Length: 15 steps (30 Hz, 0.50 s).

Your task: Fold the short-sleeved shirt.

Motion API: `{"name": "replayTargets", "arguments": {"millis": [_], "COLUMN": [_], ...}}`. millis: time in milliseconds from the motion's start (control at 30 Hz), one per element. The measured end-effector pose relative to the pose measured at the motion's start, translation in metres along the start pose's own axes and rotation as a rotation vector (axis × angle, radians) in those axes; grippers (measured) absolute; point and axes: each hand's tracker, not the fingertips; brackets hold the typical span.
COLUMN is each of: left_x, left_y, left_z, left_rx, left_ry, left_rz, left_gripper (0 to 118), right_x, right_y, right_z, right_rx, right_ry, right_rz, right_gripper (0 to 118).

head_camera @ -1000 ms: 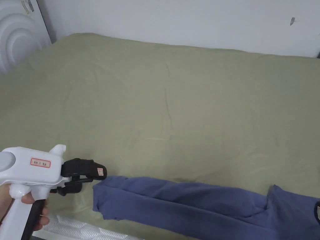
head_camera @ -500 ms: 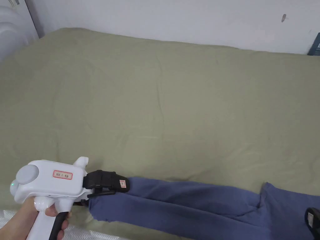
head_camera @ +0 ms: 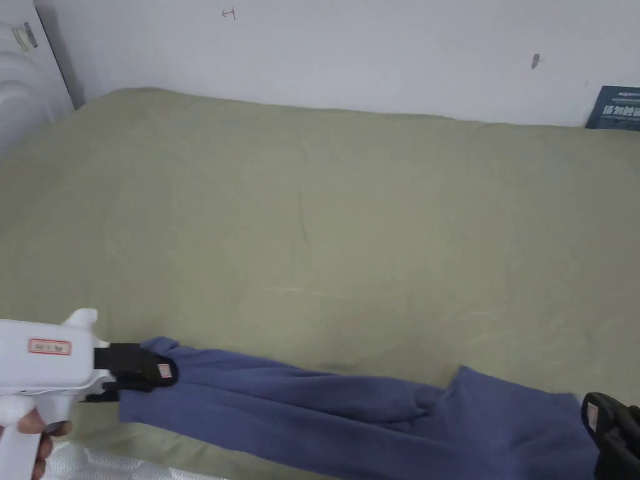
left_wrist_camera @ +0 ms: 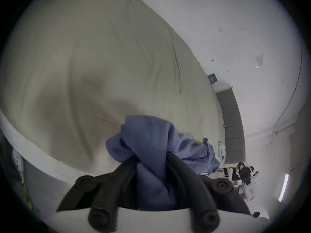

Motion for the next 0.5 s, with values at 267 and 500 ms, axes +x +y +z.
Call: {"name": "replayTargets", "arguments": {"millis": [267, 500], "left_x": [0.111, 0.209], "left_y": [-0.028, -0.069], "left_z": [0.0, -0.068], "left_rx": [0.017, -0.087], "left_ry": [0.043, 0.129], "left_rz": [-0.216, -0.422], "left_gripper": [11, 11], "right_x": [0.008, 0.013], "right_y": [0.013, 0.03], "right_z": [0.024, 0.046], "right_rx": [0.161, 0.3], "right_ry": [-0.089, -0.19], "right_rz": [0.038, 0.082], "right_gripper": [0, 0]}}
